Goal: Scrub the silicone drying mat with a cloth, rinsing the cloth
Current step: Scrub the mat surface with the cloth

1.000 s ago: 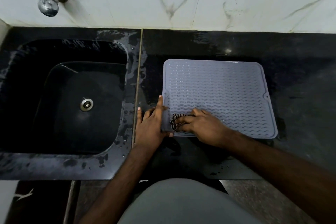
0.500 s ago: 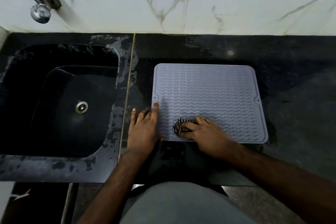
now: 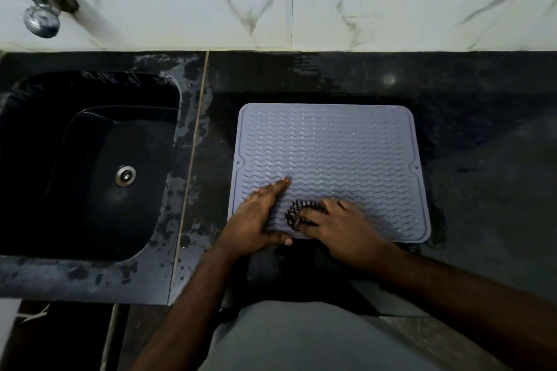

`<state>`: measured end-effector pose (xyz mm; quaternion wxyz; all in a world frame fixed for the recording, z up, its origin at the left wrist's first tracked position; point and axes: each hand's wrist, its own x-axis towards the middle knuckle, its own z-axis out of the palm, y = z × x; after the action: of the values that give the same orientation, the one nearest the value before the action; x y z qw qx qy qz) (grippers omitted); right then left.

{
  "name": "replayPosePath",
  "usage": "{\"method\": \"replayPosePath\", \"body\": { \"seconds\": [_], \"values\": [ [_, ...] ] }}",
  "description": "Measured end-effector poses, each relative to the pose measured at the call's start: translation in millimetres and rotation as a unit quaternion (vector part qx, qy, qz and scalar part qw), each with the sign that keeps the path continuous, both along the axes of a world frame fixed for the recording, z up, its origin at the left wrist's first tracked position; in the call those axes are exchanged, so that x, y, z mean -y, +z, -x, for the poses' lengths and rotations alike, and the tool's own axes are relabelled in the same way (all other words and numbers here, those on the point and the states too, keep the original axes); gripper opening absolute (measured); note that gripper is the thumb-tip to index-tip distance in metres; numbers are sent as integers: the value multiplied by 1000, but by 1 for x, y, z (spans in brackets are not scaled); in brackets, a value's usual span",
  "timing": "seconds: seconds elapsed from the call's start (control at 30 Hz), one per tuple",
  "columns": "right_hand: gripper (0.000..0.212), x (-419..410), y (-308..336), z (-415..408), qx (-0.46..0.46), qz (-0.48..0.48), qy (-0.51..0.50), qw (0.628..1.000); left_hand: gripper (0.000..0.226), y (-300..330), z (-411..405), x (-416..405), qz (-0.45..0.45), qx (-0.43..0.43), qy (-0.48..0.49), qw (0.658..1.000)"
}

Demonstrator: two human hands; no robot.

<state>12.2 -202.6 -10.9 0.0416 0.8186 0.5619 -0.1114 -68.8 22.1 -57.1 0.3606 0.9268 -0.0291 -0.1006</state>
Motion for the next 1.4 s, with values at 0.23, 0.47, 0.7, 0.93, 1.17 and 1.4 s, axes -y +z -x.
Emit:
{"method": "replayPosePath", "body": {
  "seconds": [0.23, 0.47, 0.7, 0.93, 1.17, 1.4],
  "values": [
    [58, 48, -7, -16, -14, -20, -26, 999, 121, 0, -1, -1, 12, -16, 7, 1000],
    [35, 45, -4, -12, -33, -20, -57, 998, 114, 9, -20, 62, -147, 72, -12, 986],
    [42, 55, -4, -18, -48, -22, -58, 997, 137, -11, -46, 71, -96, 22, -49, 994],
    [49, 96, -9, -40, -80, -15, -41, 996, 123, -12, -46, 74, -146, 58, -52, 986],
    [50, 126, -12, -55, -84, -7, -38, 996, 113, -10, -45, 79, -160, 88, -31, 983],
    [51, 148, -7, -64, -83, 12, -52, 995, 110, 0, -63, 116, -244, 72, 55, 966]
  ]
}}
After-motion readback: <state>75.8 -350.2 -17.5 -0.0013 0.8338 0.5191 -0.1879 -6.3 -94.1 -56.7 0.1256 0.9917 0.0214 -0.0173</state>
